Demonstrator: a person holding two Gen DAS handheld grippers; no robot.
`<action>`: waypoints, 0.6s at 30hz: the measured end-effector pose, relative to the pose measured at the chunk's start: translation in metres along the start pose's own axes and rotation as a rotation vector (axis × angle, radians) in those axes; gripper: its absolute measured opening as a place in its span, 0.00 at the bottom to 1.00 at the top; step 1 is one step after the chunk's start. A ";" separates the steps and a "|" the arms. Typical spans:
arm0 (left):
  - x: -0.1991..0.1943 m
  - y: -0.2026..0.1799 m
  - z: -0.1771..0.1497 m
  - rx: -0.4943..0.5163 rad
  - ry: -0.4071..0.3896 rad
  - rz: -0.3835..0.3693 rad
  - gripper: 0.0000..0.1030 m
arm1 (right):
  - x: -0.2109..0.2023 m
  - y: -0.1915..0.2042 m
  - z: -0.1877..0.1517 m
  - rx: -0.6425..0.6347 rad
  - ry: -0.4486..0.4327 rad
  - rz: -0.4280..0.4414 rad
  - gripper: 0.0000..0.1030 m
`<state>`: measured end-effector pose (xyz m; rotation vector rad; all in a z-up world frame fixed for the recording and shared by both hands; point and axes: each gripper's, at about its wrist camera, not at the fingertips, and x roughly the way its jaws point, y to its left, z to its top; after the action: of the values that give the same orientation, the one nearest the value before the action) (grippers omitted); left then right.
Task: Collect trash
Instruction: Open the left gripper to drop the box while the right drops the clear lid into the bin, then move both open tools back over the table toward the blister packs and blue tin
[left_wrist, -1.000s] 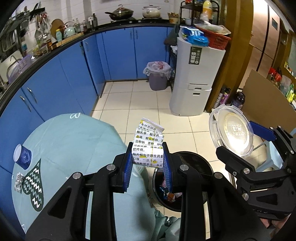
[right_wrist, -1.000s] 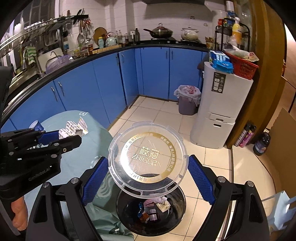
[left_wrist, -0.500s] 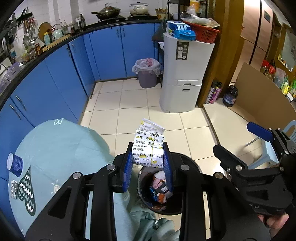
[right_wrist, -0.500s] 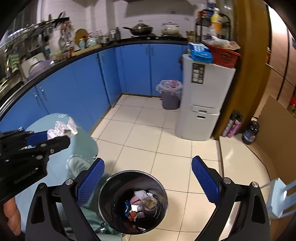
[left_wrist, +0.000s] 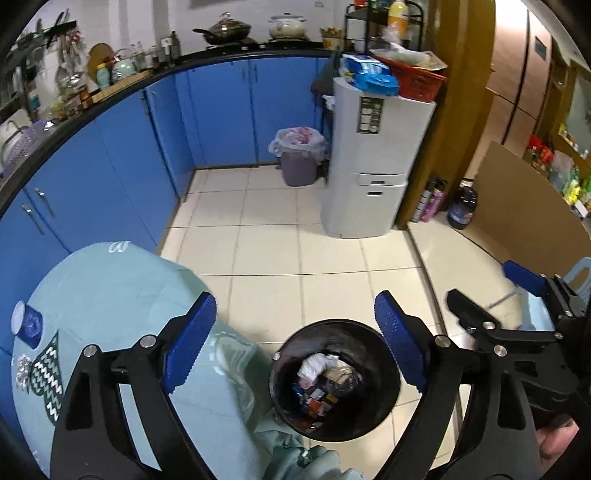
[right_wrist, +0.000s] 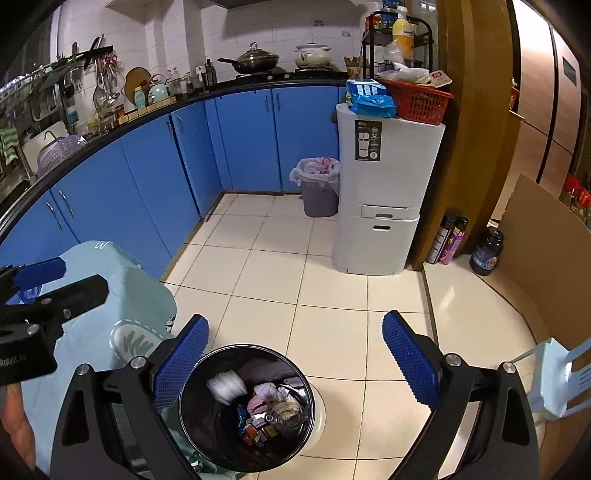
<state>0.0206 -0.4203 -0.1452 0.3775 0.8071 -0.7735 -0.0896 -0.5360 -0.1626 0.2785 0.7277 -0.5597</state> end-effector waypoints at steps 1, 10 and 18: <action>0.000 0.004 -0.001 -0.006 0.000 0.009 0.84 | -0.001 0.001 0.000 -0.002 -0.003 0.000 0.90; -0.011 0.057 -0.011 -0.110 -0.008 0.089 0.85 | -0.003 0.020 0.008 -0.019 -0.015 0.030 0.90; -0.037 0.146 -0.031 -0.270 -0.044 0.219 0.86 | 0.002 0.085 0.022 -0.091 -0.032 0.162 0.90</action>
<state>0.0970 -0.2875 -0.1346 0.2020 0.8014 -0.4596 -0.0279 -0.4768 -0.1439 0.2405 0.6912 -0.3757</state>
